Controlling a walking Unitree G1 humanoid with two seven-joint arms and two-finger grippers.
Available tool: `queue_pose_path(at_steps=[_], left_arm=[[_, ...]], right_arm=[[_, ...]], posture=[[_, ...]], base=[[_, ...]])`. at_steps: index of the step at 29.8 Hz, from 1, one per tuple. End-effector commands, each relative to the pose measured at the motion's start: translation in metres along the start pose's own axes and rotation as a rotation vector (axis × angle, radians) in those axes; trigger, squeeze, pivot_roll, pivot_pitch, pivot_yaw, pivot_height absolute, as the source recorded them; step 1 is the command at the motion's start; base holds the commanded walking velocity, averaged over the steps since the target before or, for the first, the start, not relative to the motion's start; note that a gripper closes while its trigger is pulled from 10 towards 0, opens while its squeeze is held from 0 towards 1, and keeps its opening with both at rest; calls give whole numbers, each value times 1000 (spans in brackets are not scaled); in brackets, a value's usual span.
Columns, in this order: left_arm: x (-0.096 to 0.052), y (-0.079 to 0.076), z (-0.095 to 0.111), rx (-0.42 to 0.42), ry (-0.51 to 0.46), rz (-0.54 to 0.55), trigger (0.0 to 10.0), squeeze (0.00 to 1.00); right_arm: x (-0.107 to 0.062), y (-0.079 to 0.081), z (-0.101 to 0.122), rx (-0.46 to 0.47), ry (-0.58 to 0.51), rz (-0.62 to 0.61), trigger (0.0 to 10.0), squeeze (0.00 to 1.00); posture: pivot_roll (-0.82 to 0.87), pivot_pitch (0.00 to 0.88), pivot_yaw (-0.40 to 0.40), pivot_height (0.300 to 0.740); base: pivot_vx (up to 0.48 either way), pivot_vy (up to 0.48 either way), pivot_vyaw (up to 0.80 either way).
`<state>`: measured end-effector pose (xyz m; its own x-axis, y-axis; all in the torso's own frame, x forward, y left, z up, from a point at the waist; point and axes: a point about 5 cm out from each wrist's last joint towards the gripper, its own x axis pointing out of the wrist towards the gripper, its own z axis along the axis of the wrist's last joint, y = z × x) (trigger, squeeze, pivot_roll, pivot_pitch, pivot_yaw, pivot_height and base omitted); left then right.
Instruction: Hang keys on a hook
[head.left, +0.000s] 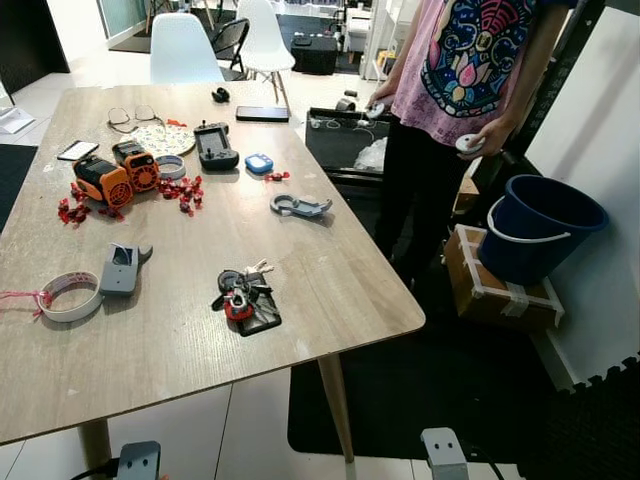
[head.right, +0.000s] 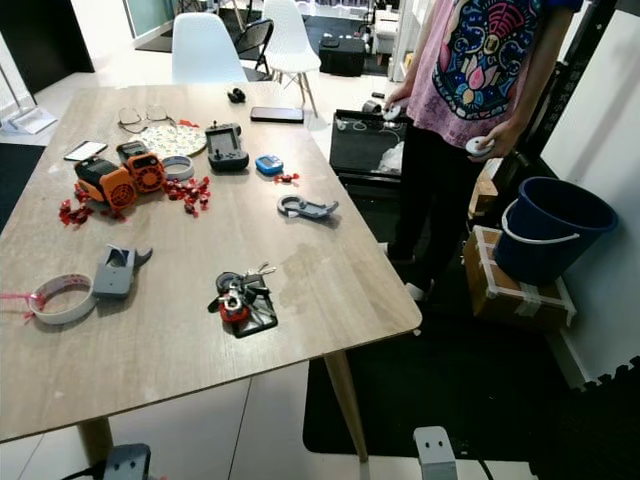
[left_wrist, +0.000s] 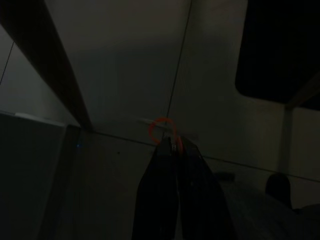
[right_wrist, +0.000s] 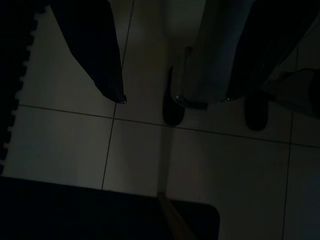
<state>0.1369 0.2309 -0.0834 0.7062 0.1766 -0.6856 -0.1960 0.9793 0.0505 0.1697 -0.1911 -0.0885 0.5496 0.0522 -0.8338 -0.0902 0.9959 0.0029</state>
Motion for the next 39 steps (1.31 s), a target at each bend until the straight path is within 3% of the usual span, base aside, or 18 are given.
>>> queue_pose_path(at_steps=[1,9,13,30,34,39], left_arm=[[-1,-2,-5,3,26,1,10000,0],[0,2,-5,35,50,-3,10000,0],[-2,7,-9,-7,65,12,10000,0],[-4,8,-15,-31,109,27,10000,0],[-4,10,-16,-25,118,54,10000,0],[-3,13,-19,42,177,81,10000,0]], right_arm=[[-1,0,-5,-25,16,3,10000,0],[-1,0,-4,-38,20,3,10000,0],[0,0,0,-50,14,6,10000,0],[1,0,5,-78,10,13,10000,0],[1,0,6,-81,10,14,10000,0],[1,1,6,-84,10,19,10000,0]], posture=[[73,24,-37,740],[77,21,-40,740],[79,17,-47,740],[77,21,-55,740],[79,26,-56,740],[81,30,-54,740]], base=[[0,0,0],[0,0,673],[0,0,800],[0,0,800],[0,0,800],[0,0,800]])
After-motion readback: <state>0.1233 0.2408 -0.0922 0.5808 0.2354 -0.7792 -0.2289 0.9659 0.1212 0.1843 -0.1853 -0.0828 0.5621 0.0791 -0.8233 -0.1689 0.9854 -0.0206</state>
